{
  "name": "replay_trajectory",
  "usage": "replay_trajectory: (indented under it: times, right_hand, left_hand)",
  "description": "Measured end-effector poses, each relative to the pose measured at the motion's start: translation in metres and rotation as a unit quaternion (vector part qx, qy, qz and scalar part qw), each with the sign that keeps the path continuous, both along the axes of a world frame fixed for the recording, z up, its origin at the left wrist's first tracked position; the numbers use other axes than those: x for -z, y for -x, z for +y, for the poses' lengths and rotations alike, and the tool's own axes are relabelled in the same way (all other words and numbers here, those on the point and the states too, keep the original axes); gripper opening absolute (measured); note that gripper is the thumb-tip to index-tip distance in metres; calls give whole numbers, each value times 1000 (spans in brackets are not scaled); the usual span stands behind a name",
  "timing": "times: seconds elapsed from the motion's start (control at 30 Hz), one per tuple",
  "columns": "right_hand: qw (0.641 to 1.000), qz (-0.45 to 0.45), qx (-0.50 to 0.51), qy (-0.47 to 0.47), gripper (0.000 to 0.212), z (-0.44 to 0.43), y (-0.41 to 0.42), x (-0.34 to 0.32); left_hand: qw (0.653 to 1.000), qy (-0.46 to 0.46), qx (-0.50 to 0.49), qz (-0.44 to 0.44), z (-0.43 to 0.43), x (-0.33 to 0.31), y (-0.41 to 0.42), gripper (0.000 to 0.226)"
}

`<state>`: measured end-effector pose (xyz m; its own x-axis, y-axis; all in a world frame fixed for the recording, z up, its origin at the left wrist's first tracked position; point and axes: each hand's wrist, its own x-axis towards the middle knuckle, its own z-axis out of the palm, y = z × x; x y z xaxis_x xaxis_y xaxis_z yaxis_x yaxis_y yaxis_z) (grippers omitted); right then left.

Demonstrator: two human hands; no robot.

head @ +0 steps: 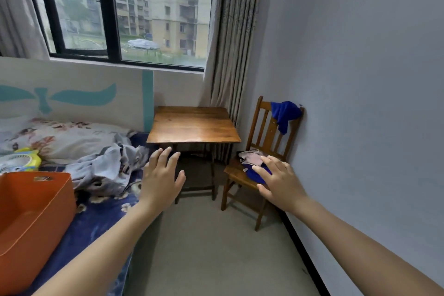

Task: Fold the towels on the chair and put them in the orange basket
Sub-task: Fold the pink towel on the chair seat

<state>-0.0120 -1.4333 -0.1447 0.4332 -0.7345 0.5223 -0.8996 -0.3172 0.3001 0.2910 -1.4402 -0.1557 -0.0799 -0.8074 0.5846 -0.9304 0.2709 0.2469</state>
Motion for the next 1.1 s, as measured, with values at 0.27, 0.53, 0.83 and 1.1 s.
replay_trajectory:
  times: [0.27, 0.53, 0.83, 1.1]
  right_hand:
    - [997, 15, 75, 0, 60, -49, 38, 29]
    - [994, 5, 96, 49, 56, -129, 86, 38]
    - [988, -58, 144, -7, 53, -242, 150, 82]
    - [973, -99, 163, -132, 56, -322, 173, 131]
  left_hand:
    - [997, -24, 75, -11, -92, 36, 54, 48]
    - [991, -51, 123, 14, -188, 37, 132, 49]
    - [990, -80, 114, 20, -294, 60, 197, 46]
    - [982, -177, 54, 45, -374, 122, 217, 47]
